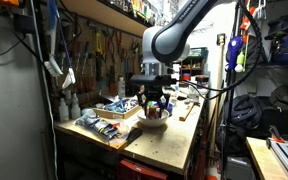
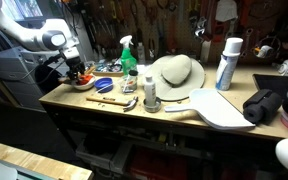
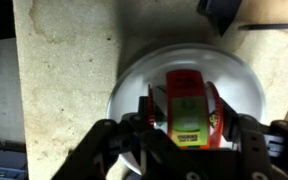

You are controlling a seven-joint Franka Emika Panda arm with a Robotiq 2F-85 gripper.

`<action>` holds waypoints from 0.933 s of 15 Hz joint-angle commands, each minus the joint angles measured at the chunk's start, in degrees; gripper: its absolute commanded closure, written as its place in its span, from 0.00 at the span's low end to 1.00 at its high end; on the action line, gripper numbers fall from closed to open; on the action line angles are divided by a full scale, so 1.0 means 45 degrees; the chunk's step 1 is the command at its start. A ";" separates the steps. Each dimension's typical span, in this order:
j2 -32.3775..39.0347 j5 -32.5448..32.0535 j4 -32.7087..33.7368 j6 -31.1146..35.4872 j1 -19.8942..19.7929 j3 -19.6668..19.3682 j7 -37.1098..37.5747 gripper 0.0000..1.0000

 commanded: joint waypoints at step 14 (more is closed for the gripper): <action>-0.0259 -0.5745 0.0757 -0.1869 -0.0962 -0.0803 0.6114 0.60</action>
